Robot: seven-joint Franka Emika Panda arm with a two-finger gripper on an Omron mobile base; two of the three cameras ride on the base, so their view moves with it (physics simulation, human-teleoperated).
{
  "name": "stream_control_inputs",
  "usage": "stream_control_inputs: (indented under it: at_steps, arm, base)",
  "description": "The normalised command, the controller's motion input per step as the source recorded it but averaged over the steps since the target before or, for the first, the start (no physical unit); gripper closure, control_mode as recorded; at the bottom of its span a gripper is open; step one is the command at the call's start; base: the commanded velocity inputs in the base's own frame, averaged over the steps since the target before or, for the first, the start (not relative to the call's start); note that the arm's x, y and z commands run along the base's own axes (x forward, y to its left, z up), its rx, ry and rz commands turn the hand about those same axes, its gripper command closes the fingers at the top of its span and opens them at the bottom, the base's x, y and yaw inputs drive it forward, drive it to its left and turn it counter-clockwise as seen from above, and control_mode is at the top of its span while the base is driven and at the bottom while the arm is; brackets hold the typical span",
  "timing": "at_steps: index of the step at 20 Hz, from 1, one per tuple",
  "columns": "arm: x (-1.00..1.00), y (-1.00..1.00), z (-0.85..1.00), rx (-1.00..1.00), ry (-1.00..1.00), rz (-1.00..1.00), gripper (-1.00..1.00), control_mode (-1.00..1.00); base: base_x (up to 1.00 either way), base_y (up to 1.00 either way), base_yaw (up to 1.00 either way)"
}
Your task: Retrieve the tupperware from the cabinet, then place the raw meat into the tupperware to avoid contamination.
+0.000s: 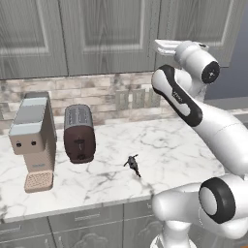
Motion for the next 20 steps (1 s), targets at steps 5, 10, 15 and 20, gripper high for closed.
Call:
stream_control_inputs:
  at_steps: [5,10,15,20]
  arm:
    - [0.59,0.00,-0.03,0.00,0.05,0.00,-1.00,-1.00]
    - [0.58,0.00,-0.06,0.00,0.06,0.00,-1.00,-1.00]
    - [0.40,0.01,-0.05,-0.01,0.06,0.00,1.00,-1.00]
    - [0.19,0.03,0.00,-0.02,0.03,0.00,1.00,-1.00]
  base:
    - [0.00,0.00,0.00]
    - [0.00,0.00,0.00]
    - [0.00,0.00,0.00]
    - [0.00,0.00,0.00]
